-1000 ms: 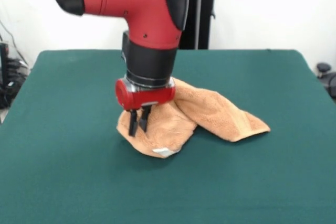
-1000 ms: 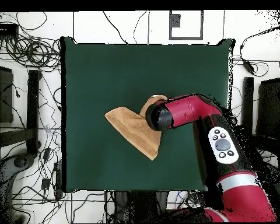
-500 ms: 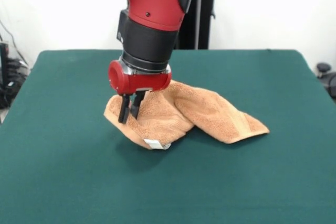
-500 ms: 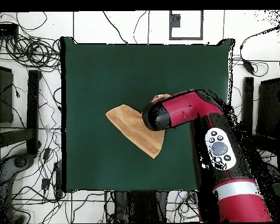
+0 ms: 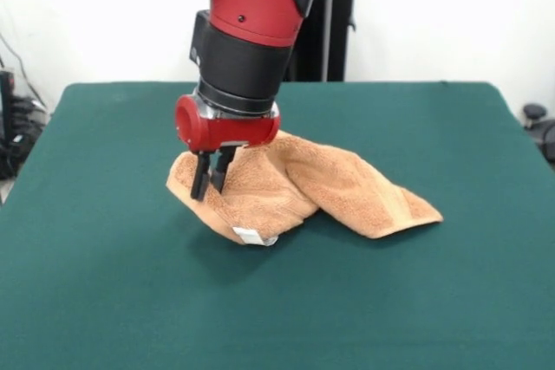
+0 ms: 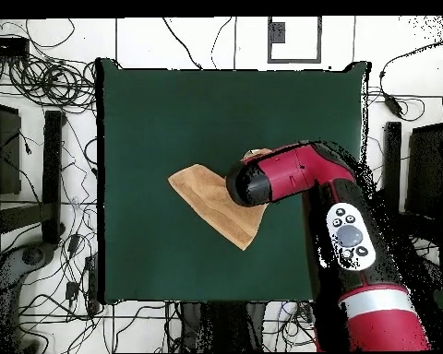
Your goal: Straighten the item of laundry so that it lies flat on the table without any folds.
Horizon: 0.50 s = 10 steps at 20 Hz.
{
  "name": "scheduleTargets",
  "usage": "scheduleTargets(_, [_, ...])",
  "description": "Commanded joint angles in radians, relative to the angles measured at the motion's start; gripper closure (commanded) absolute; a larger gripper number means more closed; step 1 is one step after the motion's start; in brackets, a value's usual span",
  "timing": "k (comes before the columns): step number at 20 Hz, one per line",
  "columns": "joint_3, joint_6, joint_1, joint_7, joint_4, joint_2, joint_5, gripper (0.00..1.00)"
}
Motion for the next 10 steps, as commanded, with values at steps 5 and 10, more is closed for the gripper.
scheduleTargets(5, [0.007, 0.091, 0.001, -0.292, -0.032, 0.044, -0.119, 1.00])
scheduleTargets(10, [0.024, 0.021, -0.020, -0.320, -0.065, 0.057, -0.190, 1.00])
